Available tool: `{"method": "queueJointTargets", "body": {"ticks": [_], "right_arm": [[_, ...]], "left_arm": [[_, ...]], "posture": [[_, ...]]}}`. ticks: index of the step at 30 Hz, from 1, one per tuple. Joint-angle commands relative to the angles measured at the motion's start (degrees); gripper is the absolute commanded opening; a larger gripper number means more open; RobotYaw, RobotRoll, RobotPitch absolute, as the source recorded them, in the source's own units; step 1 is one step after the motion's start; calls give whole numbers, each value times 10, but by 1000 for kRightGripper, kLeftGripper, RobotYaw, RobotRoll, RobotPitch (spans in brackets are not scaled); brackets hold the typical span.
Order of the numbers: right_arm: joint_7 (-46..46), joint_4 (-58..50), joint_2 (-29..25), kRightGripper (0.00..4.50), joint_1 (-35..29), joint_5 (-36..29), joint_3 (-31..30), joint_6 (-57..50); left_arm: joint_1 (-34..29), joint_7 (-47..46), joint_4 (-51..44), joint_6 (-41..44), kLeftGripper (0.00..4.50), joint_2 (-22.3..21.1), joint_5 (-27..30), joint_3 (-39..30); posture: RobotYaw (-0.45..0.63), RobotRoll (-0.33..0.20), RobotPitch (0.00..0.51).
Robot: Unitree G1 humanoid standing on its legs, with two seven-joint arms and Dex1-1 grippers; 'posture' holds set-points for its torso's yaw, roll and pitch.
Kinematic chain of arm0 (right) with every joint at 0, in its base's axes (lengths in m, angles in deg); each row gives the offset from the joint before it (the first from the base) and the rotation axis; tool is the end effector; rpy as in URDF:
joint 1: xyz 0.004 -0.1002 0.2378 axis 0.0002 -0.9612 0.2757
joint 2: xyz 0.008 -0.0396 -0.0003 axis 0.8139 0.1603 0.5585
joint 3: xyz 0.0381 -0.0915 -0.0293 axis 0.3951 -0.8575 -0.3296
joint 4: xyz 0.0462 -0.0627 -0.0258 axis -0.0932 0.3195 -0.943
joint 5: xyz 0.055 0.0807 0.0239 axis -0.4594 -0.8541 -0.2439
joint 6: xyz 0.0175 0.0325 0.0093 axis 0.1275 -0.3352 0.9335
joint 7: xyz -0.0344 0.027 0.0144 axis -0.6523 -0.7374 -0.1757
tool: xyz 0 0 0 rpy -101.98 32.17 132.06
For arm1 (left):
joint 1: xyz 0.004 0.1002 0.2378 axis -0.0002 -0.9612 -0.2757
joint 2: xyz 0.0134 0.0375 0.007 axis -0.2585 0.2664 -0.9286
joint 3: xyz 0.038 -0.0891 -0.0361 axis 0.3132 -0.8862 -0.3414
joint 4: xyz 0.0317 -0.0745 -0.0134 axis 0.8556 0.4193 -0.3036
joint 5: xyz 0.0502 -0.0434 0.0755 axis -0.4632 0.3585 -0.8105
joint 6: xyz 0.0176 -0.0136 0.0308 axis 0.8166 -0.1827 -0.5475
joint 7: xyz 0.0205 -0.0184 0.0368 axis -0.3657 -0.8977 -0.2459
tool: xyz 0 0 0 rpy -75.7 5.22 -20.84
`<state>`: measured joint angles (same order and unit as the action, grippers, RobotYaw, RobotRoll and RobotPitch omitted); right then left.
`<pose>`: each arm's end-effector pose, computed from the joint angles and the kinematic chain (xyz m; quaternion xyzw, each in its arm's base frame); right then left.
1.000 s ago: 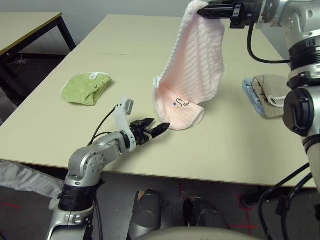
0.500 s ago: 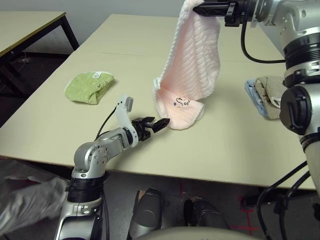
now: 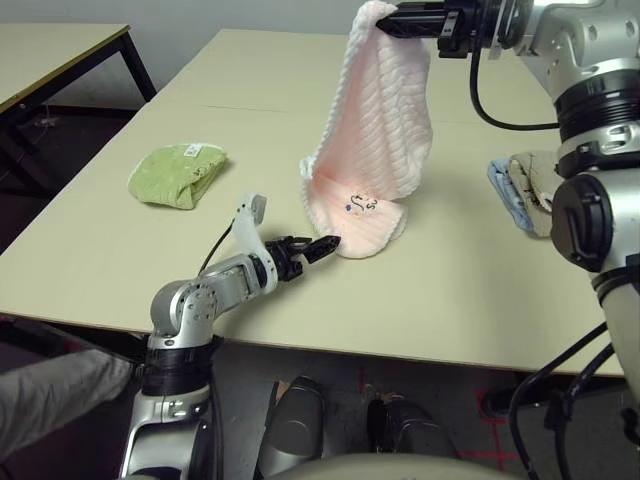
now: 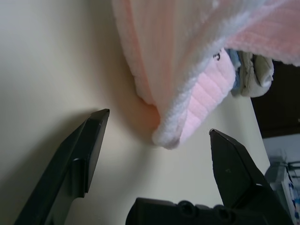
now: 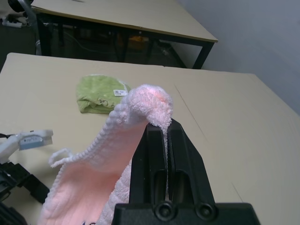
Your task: Fold the towel and set it aside.
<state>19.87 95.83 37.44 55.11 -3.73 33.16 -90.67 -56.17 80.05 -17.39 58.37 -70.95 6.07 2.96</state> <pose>0.3587 -0.1712 0.3645 -0.1916 -0.0860 0.5380 0.8164 0.2459 0.1788 0.1071 -0.2251 0.2548 -0.3242 0.8828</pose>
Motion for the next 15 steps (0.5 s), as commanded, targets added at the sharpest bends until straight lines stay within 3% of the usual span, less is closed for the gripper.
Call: {"method": "queueJointTargets", "body": {"ticks": [1, 15], "right_arm": [[0, -12, 0, 29, -6, -6, 3, -3], [3, -30, -6, 29, -13, -11, 3, -15]], "left_arm": [[8, 16, 16, 2, 4500, -2, -15, 23], [29, 34, 64, -23, 4500, 12, -49, 37]], "posture": [[191, 0, 113], [175, 0, 106]]}}
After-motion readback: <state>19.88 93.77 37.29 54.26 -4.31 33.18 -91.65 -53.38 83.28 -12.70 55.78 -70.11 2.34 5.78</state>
